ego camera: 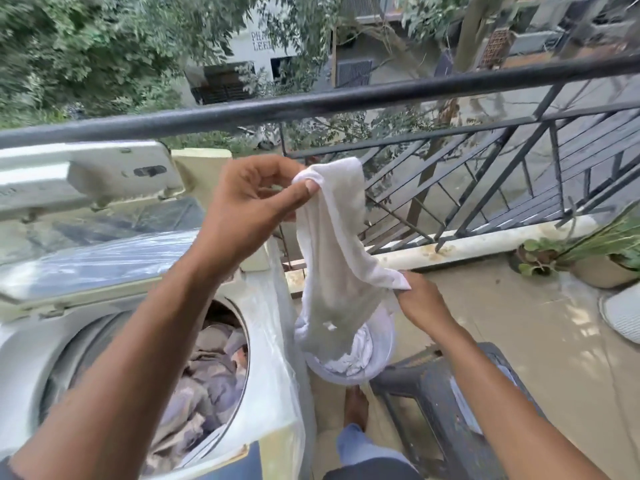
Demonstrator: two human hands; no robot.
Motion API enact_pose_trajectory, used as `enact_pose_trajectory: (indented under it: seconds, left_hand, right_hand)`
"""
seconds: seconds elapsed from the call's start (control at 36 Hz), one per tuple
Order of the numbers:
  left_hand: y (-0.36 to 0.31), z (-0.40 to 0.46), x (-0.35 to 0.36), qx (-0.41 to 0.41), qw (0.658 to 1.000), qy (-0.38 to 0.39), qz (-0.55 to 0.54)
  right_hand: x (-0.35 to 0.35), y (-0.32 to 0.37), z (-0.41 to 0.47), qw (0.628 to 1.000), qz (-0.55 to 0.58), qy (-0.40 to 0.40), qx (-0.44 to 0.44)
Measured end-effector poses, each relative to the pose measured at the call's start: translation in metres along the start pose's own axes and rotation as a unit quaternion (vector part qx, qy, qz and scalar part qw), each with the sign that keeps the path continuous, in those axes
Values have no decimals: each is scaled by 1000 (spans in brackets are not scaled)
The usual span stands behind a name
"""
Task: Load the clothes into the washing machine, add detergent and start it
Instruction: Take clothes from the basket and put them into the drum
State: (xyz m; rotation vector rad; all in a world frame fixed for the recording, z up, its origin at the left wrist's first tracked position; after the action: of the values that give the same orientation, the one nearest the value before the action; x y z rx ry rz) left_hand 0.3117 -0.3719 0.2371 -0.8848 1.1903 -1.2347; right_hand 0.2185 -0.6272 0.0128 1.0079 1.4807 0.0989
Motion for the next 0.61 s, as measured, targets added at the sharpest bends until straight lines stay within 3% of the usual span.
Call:
enact_pose_trajectory:
  seconds: [0.14,0.31,0.36,0.5,0.56,0.61]
  left_hand:
    - [58,-22,-31,-62,993,-75,59]
    - [110,-52,-49,-127,982,-116,73]
    - [121,-61,-44,-138,984,-70,87]
    - [122,-98,-4,-137,977,141,82]
    - [113,-105,9,-102,979,160,70]
    - [97,-105,16,-69,988,127,50]
  right_hand:
    - [-41,51,-28,977,198,34,65]
    - [-70,112,-53,955,291,43,16]
    - [-77,133,-62,945,323,44,-8]
    - [-89,179,-87,895,439,72,-39]
    - [-95,198,-96,869,484,89,-53]
    - [-104,215,-106,843,524,99,-73]
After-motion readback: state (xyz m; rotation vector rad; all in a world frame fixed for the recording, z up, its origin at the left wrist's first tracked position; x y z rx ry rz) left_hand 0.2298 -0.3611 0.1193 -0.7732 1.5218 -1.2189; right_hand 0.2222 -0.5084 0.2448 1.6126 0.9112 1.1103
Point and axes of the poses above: each hand's wrist, its own z-axis towards the middle knuckle, its own x-axis out of the palm, y = z × x, the point moved 9 cm from there along z, towards the middle knuckle, and after that the axes turned 15 degrees about -y, right-handed, at the moved point
